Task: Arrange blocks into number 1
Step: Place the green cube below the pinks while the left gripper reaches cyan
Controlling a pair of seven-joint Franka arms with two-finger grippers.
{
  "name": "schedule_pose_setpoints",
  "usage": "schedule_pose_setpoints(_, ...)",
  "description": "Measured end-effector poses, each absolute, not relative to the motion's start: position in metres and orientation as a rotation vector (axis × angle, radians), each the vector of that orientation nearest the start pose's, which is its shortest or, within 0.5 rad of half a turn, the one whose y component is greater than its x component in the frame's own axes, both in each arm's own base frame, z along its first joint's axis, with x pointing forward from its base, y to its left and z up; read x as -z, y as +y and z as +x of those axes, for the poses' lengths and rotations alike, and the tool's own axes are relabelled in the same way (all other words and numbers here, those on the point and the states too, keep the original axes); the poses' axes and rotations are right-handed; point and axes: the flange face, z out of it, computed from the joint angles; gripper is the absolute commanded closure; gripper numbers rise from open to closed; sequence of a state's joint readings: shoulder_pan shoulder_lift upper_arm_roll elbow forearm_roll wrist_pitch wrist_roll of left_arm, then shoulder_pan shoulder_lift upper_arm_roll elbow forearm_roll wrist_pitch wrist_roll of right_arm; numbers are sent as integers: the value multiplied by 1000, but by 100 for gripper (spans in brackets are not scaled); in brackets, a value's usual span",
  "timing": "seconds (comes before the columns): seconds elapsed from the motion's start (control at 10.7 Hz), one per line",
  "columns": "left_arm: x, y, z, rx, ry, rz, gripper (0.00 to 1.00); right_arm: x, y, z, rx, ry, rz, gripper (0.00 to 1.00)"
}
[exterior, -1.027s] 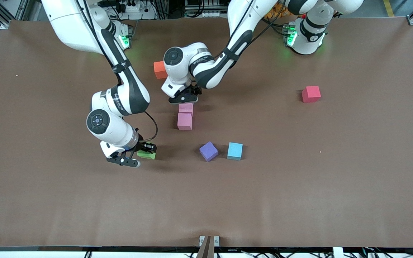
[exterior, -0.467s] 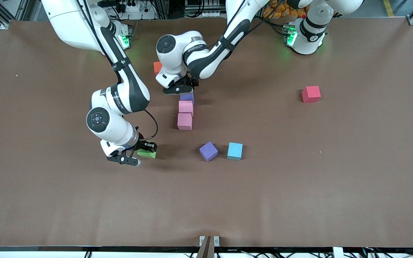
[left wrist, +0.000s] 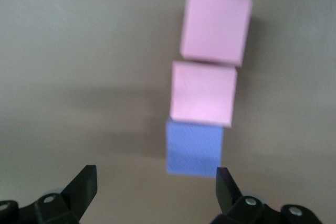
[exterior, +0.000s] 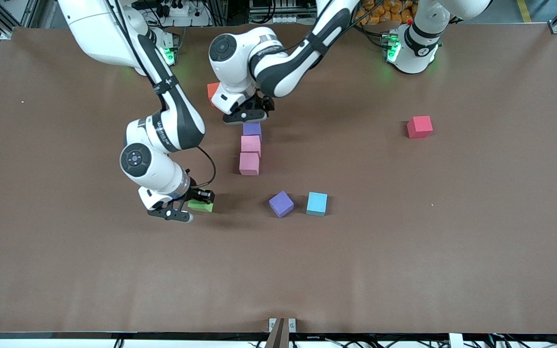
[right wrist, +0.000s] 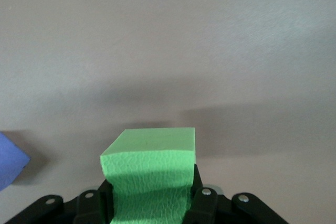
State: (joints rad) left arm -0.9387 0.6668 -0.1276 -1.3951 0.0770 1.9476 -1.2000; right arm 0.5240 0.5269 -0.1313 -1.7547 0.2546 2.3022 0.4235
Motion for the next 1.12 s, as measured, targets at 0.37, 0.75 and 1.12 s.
schedule_pose_setpoints(0.37,-330,-503,502,-50,-385,-3030,0,-272,318,588,-52,144,-3020,55)
schedule_pose_setpoints(0.75,-315,-417,569,-40,-264,-2985,0,-265,351,587,-123,68,-3062,55)
schedule_pose_setpoints(1.12,-297,-394,593,-22,-94,-3056,0,-247,386,582,-111,80,-3071,55)
